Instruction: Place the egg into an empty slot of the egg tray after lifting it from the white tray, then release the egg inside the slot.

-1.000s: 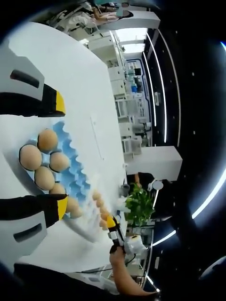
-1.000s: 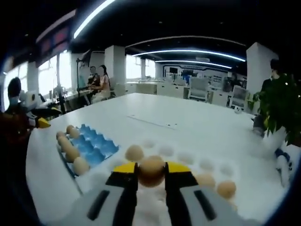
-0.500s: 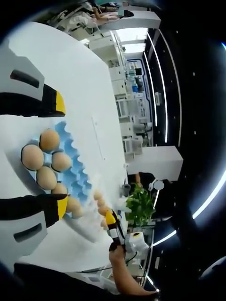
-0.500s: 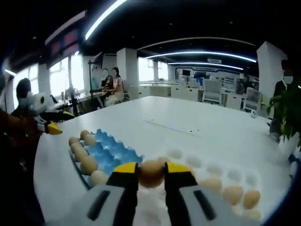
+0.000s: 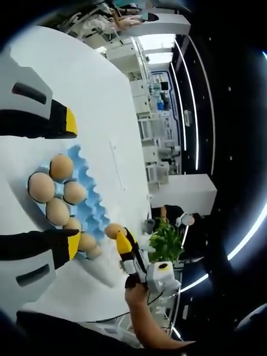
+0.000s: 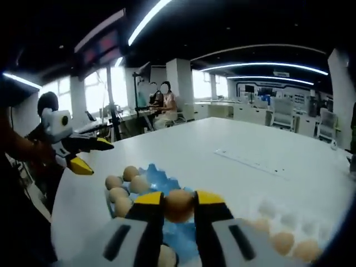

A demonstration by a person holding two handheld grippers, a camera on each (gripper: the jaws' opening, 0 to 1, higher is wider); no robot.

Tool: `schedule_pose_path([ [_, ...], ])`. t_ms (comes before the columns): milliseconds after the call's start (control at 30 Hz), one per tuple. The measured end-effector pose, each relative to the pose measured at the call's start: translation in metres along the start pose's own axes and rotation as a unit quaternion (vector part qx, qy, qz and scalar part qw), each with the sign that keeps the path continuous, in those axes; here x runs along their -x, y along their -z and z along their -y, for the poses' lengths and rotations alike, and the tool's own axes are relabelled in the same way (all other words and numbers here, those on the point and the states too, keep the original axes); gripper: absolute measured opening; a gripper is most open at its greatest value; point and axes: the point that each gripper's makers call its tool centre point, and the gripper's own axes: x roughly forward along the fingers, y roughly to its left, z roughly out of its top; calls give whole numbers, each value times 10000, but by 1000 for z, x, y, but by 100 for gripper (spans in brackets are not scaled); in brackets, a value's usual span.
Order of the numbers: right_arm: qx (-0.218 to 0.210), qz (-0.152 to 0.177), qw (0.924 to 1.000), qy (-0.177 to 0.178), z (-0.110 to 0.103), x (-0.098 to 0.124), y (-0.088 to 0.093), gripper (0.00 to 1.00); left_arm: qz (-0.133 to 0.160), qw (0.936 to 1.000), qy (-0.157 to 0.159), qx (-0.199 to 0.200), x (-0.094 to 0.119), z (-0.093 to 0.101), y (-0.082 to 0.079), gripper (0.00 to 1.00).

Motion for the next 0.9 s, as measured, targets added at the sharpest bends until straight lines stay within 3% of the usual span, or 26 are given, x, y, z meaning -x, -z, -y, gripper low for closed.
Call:
schedule_pose_path([
  [467,74,-209,9982,-566,-40,-46,8,20,-50,10000,3,1,0,-2,4,68],
  [667,169,-453,9963,-706,-48,-56,22,20,-68,10000,-7,21,0,-3,5,69],
  [900,136,-588,9960,-663,-43,-60,29,20,-79,10000,5,44,0,-3,6,68],
])
